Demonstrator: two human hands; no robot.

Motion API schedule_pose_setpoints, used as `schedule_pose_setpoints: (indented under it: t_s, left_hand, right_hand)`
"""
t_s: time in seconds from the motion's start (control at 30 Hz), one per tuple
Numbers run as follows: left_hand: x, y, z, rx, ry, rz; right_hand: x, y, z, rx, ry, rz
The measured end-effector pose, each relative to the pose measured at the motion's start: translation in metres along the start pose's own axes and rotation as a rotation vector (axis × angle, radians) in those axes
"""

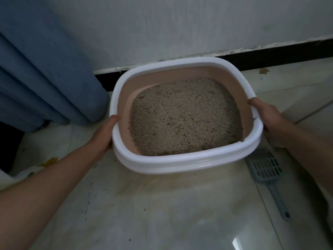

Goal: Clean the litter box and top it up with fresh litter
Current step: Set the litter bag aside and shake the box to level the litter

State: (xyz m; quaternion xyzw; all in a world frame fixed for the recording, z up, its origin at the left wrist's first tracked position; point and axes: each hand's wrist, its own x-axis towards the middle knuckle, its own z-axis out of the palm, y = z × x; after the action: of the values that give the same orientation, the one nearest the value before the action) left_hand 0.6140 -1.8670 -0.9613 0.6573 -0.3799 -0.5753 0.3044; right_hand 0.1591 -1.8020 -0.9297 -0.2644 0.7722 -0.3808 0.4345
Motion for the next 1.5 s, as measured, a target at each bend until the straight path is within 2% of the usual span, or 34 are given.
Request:
schedule_pose_setpoints:
  t_s: [0.17, 0.53, 0.77, 1.0, 1.13, 1.33, 1.5]
  left_hand:
    - [0.004, 0.0, -0.002, 0.012, -0.032, -0.006]
    - [0.001, -0.001, -0.003, 0.022, -0.016, -0.028]
    - [-0.01, 0.004, 0.001, 0.03, 0.06, -0.045]
    - [-0.028, 0.016, -0.001, 0.214, 0.193, 0.038]
    - [-0.043, 0.012, -0.004, 0.359, 0.172, 0.12]
    - [-0.075, 0.011, -0.007, 0.403, 0.111, 0.013]
    - [-0.091, 0.01, -0.012, 0.492, 0.091, 0.054]
  right_hand:
    - [0.005, 0.003, -0.001, 0.026, -0.036, 0.011]
    - [0.005, 0.005, 0.003, 0.05, 0.053, 0.012]
    - [-0.006, 0.003, 0.001, -0.022, 0.086, 0.001]
    - [-0.021, 0.001, 0.008, -0.183, 0.17, -0.118]
    - [-0.03, 0.004, 0.012, -0.266, 0.193, -0.159]
    - [-0.045, 0.01, 0.007, -0.326, 0.184, -0.139]
    - [-0.056, 0.016, 0.012, -0.433, 0.164, -0.193]
